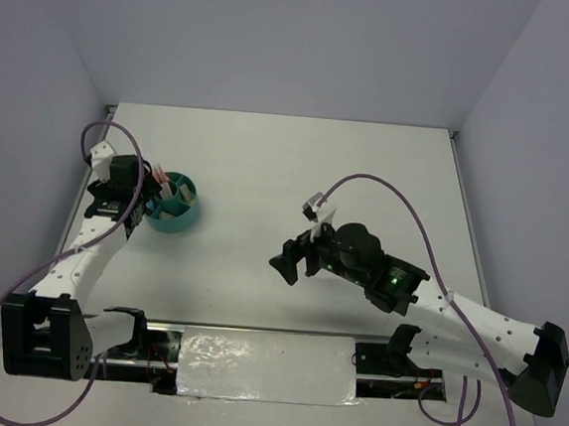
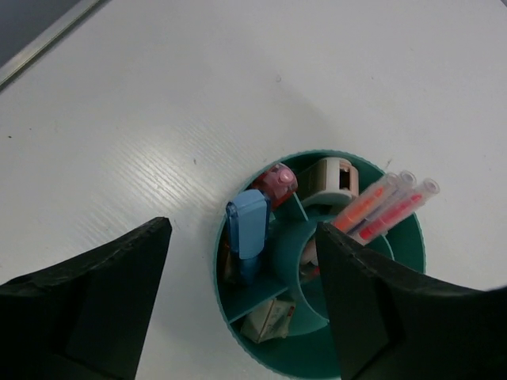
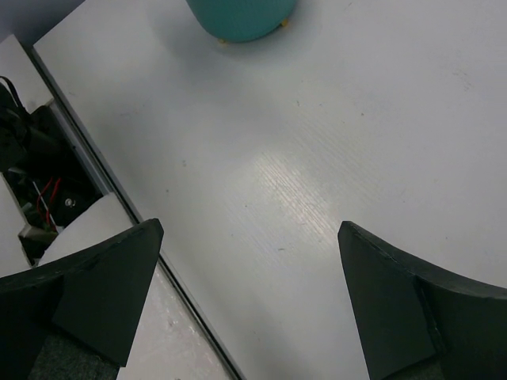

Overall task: Sort the stationery into containers
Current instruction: Place the stationery in the storage box, then reset both arms

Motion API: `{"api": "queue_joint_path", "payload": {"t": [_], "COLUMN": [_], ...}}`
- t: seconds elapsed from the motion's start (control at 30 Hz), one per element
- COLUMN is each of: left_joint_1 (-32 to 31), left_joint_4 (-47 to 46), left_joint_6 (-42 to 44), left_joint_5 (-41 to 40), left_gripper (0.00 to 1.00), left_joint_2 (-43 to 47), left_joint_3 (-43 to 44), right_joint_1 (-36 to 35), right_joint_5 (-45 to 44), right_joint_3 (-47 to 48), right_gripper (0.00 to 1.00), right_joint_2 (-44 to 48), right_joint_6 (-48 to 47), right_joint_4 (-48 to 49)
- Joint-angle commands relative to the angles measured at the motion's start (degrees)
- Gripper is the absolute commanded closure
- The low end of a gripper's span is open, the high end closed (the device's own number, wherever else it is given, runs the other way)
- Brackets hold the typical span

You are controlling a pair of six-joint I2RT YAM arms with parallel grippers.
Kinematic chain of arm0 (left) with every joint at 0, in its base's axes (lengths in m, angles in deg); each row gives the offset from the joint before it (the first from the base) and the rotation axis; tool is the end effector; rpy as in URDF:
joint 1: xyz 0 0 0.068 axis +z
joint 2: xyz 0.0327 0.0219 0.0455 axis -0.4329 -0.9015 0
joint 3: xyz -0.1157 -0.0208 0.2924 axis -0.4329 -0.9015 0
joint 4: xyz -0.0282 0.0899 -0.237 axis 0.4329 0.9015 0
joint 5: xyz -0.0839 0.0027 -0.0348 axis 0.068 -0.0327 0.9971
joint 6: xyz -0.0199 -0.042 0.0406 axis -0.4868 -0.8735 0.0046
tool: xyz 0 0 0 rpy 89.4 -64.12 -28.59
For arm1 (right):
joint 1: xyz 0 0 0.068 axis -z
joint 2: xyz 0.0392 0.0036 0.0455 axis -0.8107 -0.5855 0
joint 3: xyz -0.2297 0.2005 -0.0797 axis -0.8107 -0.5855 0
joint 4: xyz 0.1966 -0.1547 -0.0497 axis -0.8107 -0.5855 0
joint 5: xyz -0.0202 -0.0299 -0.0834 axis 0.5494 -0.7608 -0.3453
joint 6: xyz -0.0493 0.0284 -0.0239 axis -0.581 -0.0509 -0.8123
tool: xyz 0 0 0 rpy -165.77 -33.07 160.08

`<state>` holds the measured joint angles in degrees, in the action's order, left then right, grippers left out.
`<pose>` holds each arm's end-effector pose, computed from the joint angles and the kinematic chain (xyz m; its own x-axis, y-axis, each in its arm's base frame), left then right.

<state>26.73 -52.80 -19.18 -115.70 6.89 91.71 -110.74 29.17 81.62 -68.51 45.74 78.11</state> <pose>0.2300 0.0270 0.3019 -0.1339 -0.5724 -0.8090 -0.6773 0.6488 -0.3469 0.1089 0.1637 0.3276 -0.3569 -0.1408 -0.9235 -0.7667 0.6089 0.2035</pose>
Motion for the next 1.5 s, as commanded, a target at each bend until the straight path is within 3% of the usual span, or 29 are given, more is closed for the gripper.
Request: {"api": "queue_joint_path", "payload": {"t": [0.0,0.1,0.27,0.43,0.6,0.63,0.77,1.03,1.47], "left_joint_1": [0.2,0.1,-0.3,-0.3,-0.2,-0.4,-0.5,-0.6,-2.7], "left_joint_4": [2.2,8.0,20.2,25.5,26.9,29.3,31.2,41.6,41.2], "left_joint_6": [1.0,6.5,18.1,19.5,21.0,18.6,19.9,19.1,19.8], "left_joint_5": [4.4,14.8,25.0,33.8,29.6,21.2,17.7,16.0,17.8], "left_gripper": [0.12,0.01,0.01,0.01,0.01,0.01,0.01,0.01,0.01], "left_joint_2": [4.3,9.7,21.3,31.4,44.4,45.5,51.9,49.6,50.5], "left_joint_3": [2.9,6.4,11.9,13.0,9.9,10.8,12.5,14.9,14.2], "right_joint_1": [0.3,0.3,0.3,0.3,0.3,0.3,0.3,0.2,0.2], "right_joint_5": [-3.6,-15.0,-31.3,-37.9,-41.6,-41.0,-38.5,-34.8,-34.2], "right_joint_3": [1.8,3.9,10.7,19.5,32.0,33.0,35.0,31.8,27.0], "right_gripper": [0.0,0.0,0.0,0.0,0.0,0.0,0.0,0.0,0.0], "right_joint_2": [3.1,7.6,18.9,26.2,28.9,30.3,34.9,43.6,39.1], "right_joint_6": [0.0,3.4,7.8,5.4,7.7,7.4,6.8,7.2,8.0], "right_joint_4": [-3.0,-9.7,-25.4,-36.9,-52.2,-53.5,-56.6,-58.2,-54.5]}}
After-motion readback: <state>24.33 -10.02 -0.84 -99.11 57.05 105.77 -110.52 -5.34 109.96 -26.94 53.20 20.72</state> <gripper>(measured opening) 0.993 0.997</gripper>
